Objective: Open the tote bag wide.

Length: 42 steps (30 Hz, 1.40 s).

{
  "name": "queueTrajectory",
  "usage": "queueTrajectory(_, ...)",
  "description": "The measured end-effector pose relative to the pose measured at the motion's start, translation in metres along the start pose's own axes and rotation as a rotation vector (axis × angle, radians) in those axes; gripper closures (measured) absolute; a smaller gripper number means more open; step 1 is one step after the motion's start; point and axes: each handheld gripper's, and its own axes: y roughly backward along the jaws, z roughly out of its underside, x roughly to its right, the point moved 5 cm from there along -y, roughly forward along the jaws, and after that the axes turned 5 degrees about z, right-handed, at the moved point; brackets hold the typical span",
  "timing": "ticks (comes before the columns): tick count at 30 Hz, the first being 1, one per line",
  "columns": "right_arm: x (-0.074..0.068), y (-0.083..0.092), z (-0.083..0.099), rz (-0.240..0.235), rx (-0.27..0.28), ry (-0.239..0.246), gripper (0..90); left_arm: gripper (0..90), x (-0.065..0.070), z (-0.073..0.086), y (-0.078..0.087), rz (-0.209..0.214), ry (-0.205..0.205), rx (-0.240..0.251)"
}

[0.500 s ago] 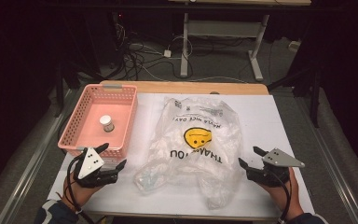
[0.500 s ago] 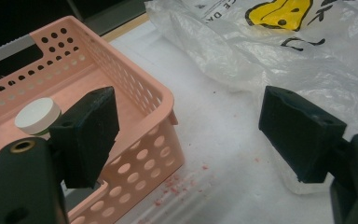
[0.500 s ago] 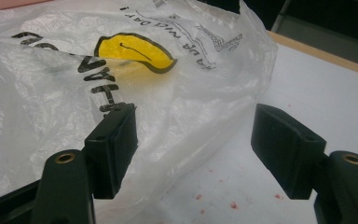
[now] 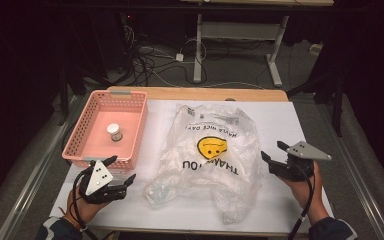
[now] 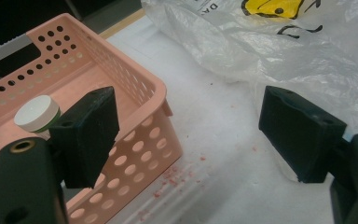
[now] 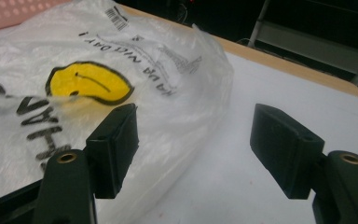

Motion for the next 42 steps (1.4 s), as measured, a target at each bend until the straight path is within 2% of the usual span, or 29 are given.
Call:
queueTrajectory(6,0.012,-0.028,-0.028,0.007,-0.008,0.009,33.4,19.7,0.0,0.002,0.0,0.005,0.004,-0.004)
queueTrajectory(9,0.023,-0.049,-0.039,0.009,-0.054,0.011,35.8,19.6,0.001,0.003,-0.002,0.01,0.002,-0.01)
queueTrajectory(11,0.033,-0.064,-0.047,0.043,-0.103,0.018,38.6,19.7,0.002,0.004,-0.003,0.013,-0.009,-0.024)
queueTrajectory(13,0.046,-0.078,-0.053,0.07,-0.126,-0.027,42.4,19.6,0.002,0.005,-0.003,0.014,-0.012,-0.029)
queueTrajectory(15,0.057,-0.092,-0.058,0.101,-0.158,-0.04,44.0,19.7,0.002,0.005,-0.003,0.015,-0.01,-0.027)
queueTrajectory(17,0.065,-0.104,-0.06,0.111,-0.198,-0.068,45.1,19.7,0.002,0.005,-0.003,0.013,-0.011,-0.025)
queueTrajectory(18,0.065,-0.104,-0.06,0.111,-0.198,-0.068,45.1,19.7,0.002,0.005,-0.003,0.013,-0.011,-0.025)
queueTrajectory(19,0.069,-0.115,-0.061,0.102,-0.205,-0.109,46.4,19.7,0.002,0.005,-0.004,0.013,-0.015,-0.027)
queueTrajectory(20,0.068,-0.12,-0.06,0.094,-0.213,-0.113,46.1,19.7,0.001,0.005,-0.004,0.013,-0.017,-0.03)
queueTrajectory(21,0.068,-0.125,-0.06,0.105,-0.224,-0.102,45.8,19.7,0.001,0.005,-0.004,0.012,-0.018,-0.031)
queueTrajectory(23,0.065,-0.136,-0.055,0.098,-0.257,-0.078,46.4,19.7,0.001,0.005,-0.004,0.014,-0.019,-0.032)
queueTrajectory(24,0.065,-0.136,-0.055,0.098,-0.257,-0.078,46.4,19.7,0.001,0.005,-0.004,0.014,-0.018,-0.032)
queueTrajectory(25,0.063,-0.147,-0.05,0.083,-0.29,-0.087,46.0,19.7,0.0,0.005,-0.004,0.015,-0.016,-0.032)
queueTrajectory(28,0.056,-0.16,-0.047,0.059,-0.306,-0.095,46.1,19.8,0.001,0.005,-0.005,0.019,-0.019,-0.036)
queueTrajectory(31,0.048,-0.171,-0.042,0.056,-0.342,-0.063,46.1,19.8,0.002,0.006,-0.006,0.024,-0.026,-0.041)
queueTrajectory(35,0.036,-0.183,-0.033,0.037,-0.398,-0.034,46.0,19.8,0.002,0.007,-0.007,0.03,-0.025,-0.047)
queueTrajectory(39,0.026,-0.19,-0.026,0.015,-0.419,-0.035,46.5,19.8,0.003,0.007,-0.007,0.035,-0.027,-0.049)
queueTrajectory(41,0.02,-0.193,-0.021,0.012,-0.439,-0.017,49.9,19.8,0.003,0.007,-0.007,0.036,-0.027,-0.05)
queueTrajectory(42,0.018,-0.194,-0.021,0.005,-0.423,-0.027,53.5,19.8,0.003,0.007,-0.007,0.036,-0.027,-0.05)
